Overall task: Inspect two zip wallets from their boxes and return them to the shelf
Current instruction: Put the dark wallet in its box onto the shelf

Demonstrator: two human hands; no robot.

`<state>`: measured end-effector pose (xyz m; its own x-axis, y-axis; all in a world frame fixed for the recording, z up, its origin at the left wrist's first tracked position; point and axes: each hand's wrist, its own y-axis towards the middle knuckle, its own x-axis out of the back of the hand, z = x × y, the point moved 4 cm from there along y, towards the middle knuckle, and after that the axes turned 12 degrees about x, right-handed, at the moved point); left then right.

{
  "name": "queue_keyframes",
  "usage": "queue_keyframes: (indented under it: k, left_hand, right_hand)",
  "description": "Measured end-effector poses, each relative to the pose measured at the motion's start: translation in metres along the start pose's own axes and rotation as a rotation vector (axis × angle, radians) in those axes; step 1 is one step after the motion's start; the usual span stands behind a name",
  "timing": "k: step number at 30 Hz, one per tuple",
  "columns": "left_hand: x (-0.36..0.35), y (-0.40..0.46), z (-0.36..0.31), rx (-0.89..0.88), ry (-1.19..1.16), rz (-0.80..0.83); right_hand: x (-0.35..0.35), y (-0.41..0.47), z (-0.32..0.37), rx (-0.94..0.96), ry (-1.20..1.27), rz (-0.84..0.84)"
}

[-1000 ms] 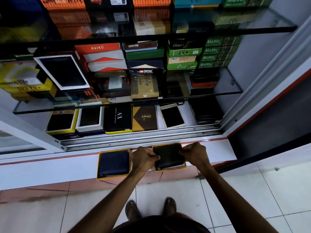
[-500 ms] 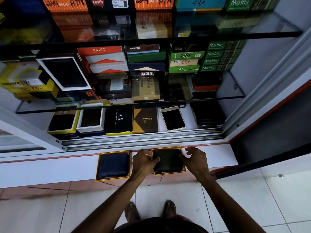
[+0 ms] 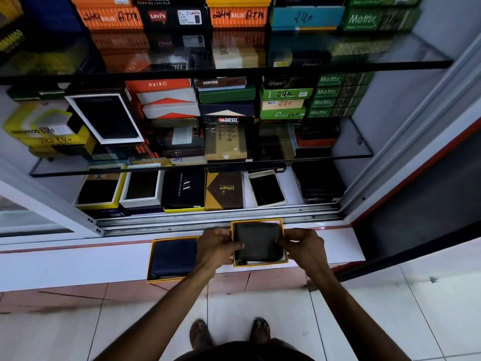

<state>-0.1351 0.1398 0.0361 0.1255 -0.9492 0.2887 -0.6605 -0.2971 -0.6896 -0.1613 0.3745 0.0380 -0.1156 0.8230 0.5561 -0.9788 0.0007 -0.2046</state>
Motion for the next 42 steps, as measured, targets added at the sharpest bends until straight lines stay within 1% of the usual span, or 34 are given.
queue_keyframes:
  k: [4, 9, 15, 22, 25, 31, 37, 42]
  left_hand:
    - [0.026, -0.030, -0.039, -0.148, -0.020, -0.046]
    - [0.061, -0.069, -0.084, -0.344, -0.047, -0.114]
    - [0.094, -0.107, -0.128, -0.493, -0.168, -0.134]
    - [0.109, -0.093, -0.171, -0.575, -0.178, -0.195]
    - [0.111, -0.076, -0.188, -0.598, -0.170, -0.223]
    - [0.103, -0.047, -0.218, -0.620, -0.150, -0.294]
    - [0.093, -0.023, -0.237, -0.625, -0.127, -0.346]
    - [0.087, -0.003, -0.245, -0.637, -0.107, -0.351]
  right_hand:
    - [0.020, -0.002, 0.034, 0.082, 0.166, -0.090]
    - [0.050, -0.012, 0.096, 0.213, 0.245, -0.158]
    - [0.077, -0.019, 0.162, 0.352, 0.357, -0.194]
    - [0.075, 0.024, 0.198, 0.414, 0.407, -0.216]
    - [0.071, 0.046, 0.206, 0.452, 0.375, -0.268]
    - [0.065, 0.083, 0.226, 0.506, 0.300, -0.320]
    - [0.055, 0.119, 0.224, 0.456, 0.230, -0.355]
    - [0.052, 0.137, 0.223, 0.464, 0.196, -0.374]
